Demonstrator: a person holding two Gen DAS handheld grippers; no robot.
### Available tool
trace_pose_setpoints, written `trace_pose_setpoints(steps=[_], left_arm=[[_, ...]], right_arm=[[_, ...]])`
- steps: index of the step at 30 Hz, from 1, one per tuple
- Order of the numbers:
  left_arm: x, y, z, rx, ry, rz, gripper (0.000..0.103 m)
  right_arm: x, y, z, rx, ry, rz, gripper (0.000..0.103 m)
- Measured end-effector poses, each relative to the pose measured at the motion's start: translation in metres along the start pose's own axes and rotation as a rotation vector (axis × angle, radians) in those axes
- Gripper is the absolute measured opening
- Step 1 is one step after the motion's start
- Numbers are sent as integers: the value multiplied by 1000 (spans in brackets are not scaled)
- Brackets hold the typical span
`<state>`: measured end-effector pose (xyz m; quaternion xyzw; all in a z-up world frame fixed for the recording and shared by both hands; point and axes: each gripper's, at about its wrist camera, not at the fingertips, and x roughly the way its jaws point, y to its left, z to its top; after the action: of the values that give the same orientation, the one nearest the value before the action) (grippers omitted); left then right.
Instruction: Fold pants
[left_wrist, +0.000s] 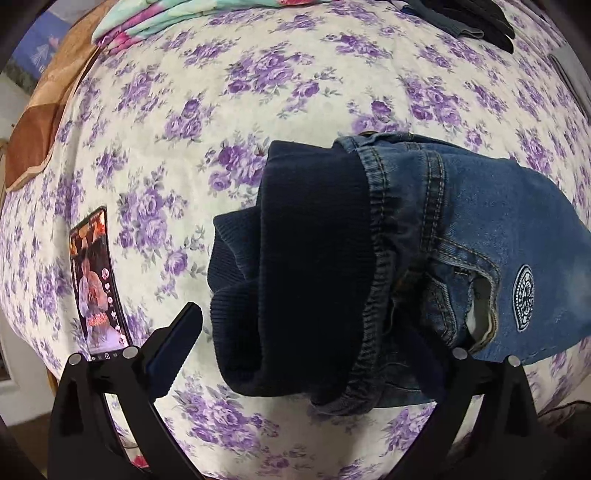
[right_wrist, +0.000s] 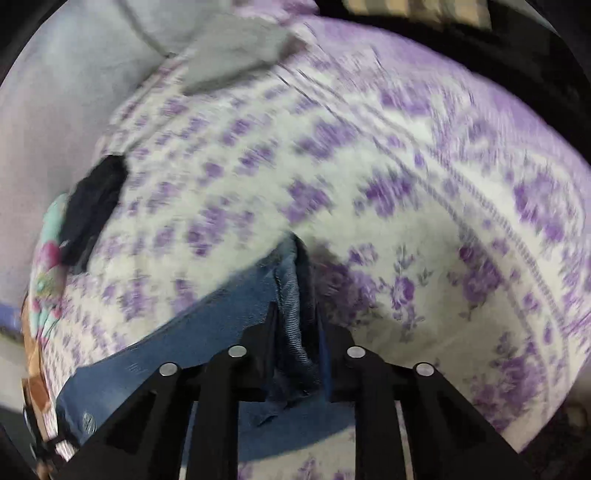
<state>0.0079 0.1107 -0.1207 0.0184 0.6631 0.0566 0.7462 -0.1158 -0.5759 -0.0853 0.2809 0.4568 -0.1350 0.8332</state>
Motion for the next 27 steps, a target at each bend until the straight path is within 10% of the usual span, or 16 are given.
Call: trace_pose_setpoints(steps=[4,7,11,16,20,27], left_arm=[[-5,4,0,34,-25,0,99],[-6,9,-2,32,-27,-20,99],[-23,10,-12,75,-83,2,98],[-14,27,-19,-13,-50,-40,98],[-42,23,-18,5,-104,-52,88],[-101,-6,10,-26,-306,-182,88]], right_arm=[[-9,-6,-13,-34,29,-40,25],[26,-24,-23,16,151,-208,56],[-6,25,-6,-126,-47,-295,56],[13,144,-5,-374,27,144,56],[73,268,-39,-570,238,422,28],[144,382,-109,-733,454,455,27]])
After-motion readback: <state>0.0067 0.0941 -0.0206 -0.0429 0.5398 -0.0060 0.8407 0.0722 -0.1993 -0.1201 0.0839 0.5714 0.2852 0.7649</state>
